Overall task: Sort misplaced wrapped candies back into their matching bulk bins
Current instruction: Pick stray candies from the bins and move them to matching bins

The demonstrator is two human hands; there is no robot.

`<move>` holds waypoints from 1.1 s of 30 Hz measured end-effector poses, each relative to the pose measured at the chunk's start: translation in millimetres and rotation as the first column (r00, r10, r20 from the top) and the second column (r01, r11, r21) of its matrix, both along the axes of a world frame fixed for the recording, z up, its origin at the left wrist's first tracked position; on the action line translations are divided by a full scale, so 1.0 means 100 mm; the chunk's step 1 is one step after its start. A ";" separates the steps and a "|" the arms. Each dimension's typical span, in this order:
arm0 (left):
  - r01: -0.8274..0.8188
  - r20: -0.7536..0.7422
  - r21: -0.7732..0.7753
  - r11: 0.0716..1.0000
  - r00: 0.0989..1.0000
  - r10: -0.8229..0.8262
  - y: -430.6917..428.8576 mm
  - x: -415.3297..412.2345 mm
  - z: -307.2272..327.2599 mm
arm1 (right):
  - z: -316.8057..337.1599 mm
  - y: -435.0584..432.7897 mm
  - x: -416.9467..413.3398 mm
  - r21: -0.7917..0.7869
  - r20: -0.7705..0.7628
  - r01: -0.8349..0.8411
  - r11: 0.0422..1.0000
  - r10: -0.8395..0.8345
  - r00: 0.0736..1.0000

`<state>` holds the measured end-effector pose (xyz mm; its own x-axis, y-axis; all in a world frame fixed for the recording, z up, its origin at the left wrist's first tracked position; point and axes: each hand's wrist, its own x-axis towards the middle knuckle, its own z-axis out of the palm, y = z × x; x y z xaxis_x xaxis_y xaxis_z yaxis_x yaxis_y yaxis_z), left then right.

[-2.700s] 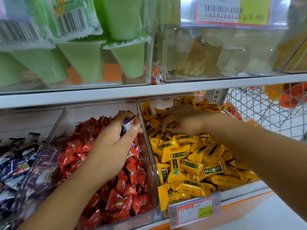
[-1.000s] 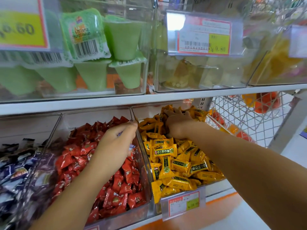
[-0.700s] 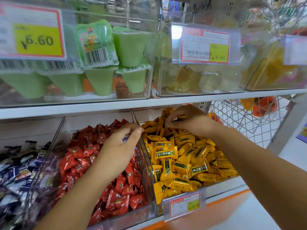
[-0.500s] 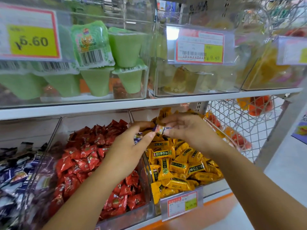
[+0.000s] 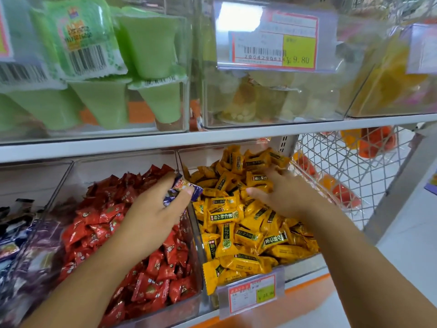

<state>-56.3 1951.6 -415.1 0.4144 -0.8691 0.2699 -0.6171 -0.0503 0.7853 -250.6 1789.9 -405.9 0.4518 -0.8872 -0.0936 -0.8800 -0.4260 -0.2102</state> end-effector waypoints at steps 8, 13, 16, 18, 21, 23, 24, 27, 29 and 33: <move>-0.041 -0.002 0.004 0.999 0.999 0.041 -0.11 -0.08 0.00 | -0.08 0.16 0.22 -0.161 -0.010 -0.062 0.985 0.061 0.998; -0.068 -0.006 0.004 0.998 0.998 0.068 -0.15 -0.13 0.00 | -0.14 0.12 0.22 -0.152 0.078 -0.114 0.982 0.126 0.989; -0.073 0.013 -0.001 0.997 0.997 0.073 -0.13 -0.13 0.00 | -0.06 0.01 0.11 -0.114 0.208 -0.092 0.989 0.114 0.971; -0.076 0.028 -0.013 0.997 0.997 0.076 -0.11 -0.13 0.01 | 0.02 -0.06 0.01 -0.121 0.206 -0.019 0.992 0.044 0.978; -0.091 0.050 -0.020 0.996 0.995 0.092 -0.11 -0.13 0.01 | 0.04 -0.08 -0.06 -0.010 0.193 0.015 1.000 -0.012 0.981; -0.102 0.066 -0.020 0.995 0.993 0.103 -0.12 -0.13 0.00 | -0.04 -0.07 0.02 0.036 0.187 -0.003 0.999 -0.004 0.982; -0.107 0.070 -0.019 0.994 0.992 0.108 -0.13 -0.13 0.01 | -0.08 -0.07 0.07 0.041 0.209 -0.011 0.999 0.002 0.978; -0.115 0.061 -0.002 0.993 0.992 0.115 -0.14 -0.16 0.03 | -0.13 -0.03 0.24 0.012 0.281 -0.041 0.999 0.036 0.959; -0.118 0.050 0.005 0.993 0.992 0.118 -0.15 -0.18 0.05 | -0.13 0.03 0.33 -0.045 0.254 -0.064 0.997 0.074 0.964; -0.131 0.015 0.015 0.991 0.991 0.130 -0.15 -0.17 0.07 | -0.08 0.19 0.48 -0.124 0.234 -0.148 0.981 0.174 0.957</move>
<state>-73.4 1936.6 -408.0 0.5208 -0.8120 0.2635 -0.6155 -0.1433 0.7750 -202.3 1809.0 -414.3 0.5870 -0.7998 0.1253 -0.7259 -0.5886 -0.3559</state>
